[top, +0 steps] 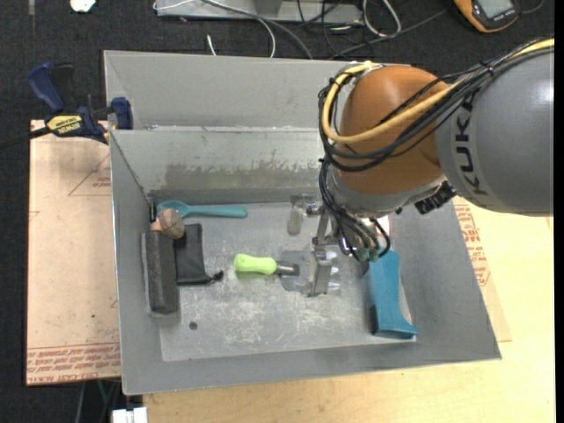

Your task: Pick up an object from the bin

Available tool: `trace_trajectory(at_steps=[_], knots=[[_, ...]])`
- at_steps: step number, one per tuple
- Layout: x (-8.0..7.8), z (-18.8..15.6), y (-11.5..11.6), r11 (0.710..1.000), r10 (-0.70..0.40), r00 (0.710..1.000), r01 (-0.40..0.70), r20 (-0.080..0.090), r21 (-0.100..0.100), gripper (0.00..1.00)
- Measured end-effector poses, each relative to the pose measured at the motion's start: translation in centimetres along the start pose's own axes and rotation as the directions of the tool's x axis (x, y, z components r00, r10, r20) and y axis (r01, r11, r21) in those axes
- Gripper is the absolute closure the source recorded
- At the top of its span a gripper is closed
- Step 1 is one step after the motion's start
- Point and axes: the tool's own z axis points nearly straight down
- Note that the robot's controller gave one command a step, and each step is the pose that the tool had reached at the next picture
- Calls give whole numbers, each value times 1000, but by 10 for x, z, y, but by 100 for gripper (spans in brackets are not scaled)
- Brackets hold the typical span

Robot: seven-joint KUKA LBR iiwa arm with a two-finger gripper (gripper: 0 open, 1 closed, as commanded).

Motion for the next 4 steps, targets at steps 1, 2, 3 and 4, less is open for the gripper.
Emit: trace_trajectory(at_steps=[1, 2, 3, 4], knots=[[-2, -4, 0, 1000, 3, 1000, -3, 8, -1, 0], [-30, 55, -9, 999, -51, 999, 51, 15, -1, 0], [-53, 101, 1, 986, -168, 986, 168, 21, 0, 0], [-31, 61, -3, 992, -127, 992, 127, 12, 0, 0]])
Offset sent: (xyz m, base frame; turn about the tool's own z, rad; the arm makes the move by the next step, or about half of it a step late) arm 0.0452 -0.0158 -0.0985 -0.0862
